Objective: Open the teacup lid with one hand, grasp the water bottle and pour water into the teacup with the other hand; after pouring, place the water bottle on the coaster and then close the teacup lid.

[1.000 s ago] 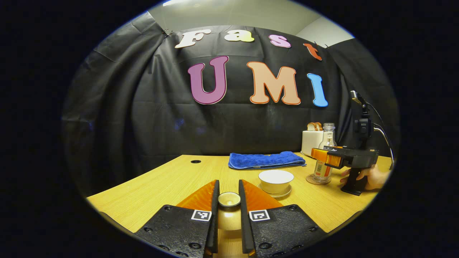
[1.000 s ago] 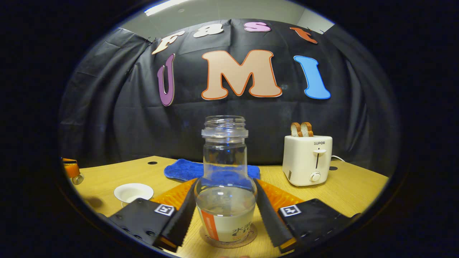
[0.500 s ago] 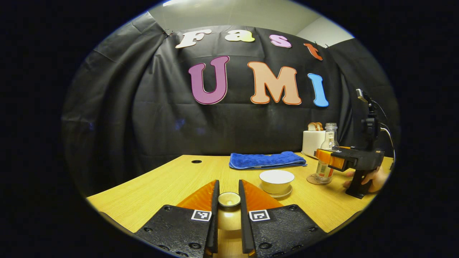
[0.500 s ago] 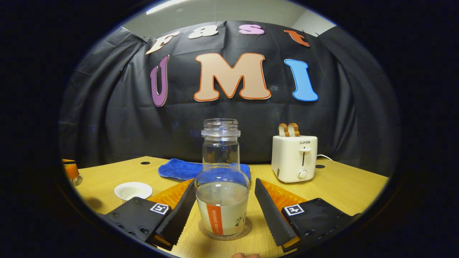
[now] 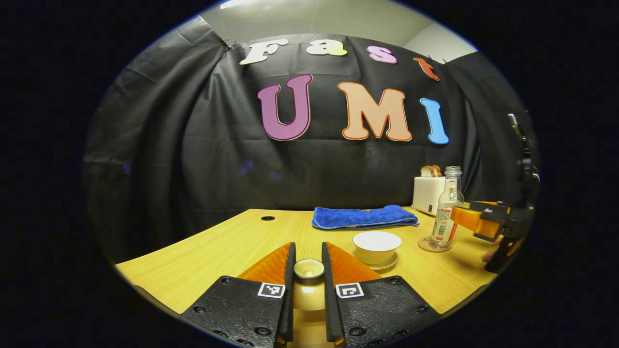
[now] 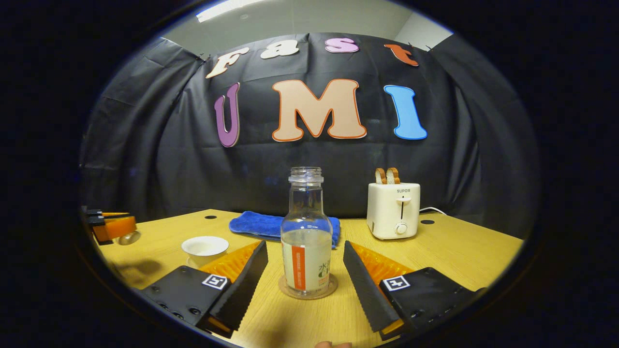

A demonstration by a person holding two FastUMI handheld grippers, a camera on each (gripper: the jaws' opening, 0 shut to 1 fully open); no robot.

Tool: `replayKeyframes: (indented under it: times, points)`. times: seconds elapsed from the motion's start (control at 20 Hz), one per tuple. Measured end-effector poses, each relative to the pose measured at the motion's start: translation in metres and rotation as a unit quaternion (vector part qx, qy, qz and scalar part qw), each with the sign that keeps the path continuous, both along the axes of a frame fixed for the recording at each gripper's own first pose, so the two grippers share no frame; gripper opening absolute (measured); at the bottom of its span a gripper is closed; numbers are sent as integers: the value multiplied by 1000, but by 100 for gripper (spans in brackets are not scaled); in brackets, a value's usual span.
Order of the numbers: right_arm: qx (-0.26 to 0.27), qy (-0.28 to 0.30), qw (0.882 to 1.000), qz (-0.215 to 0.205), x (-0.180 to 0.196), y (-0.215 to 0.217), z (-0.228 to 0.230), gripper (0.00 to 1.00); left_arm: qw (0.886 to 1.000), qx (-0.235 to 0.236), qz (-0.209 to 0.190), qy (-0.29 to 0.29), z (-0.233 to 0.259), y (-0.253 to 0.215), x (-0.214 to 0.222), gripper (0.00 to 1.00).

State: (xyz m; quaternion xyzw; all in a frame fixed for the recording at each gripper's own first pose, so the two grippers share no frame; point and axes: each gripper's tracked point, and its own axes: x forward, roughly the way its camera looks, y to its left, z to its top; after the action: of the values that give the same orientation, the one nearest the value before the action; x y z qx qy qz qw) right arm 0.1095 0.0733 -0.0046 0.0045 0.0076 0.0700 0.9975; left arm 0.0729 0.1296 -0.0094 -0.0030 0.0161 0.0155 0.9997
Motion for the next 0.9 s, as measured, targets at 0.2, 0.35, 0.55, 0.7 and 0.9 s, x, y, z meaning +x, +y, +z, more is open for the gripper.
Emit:
replayKeyframes:
  times: [0.2,0.35,0.55,0.7,0.9]
  points:
    - [2,0,1000,11,-23,-32,0,99,1000,-1,-14,1,-2,-17,27,24]
    - [2,0,1000,-2,-31,-62,3,94,1000,-1,-17,0,-3,-30,47,24]
    - [1,-1,1000,-19,-29,-97,5,94,1000,0,-21,-6,-1,-43,66,23]
    - [1,-1,1000,-29,-28,-113,6,99,999,1,-19,-32,12,-51,77,24]
    - [1,-1,1000,-31,-27,-119,6,94,999,1,-30,-20,4,-65,93,24]
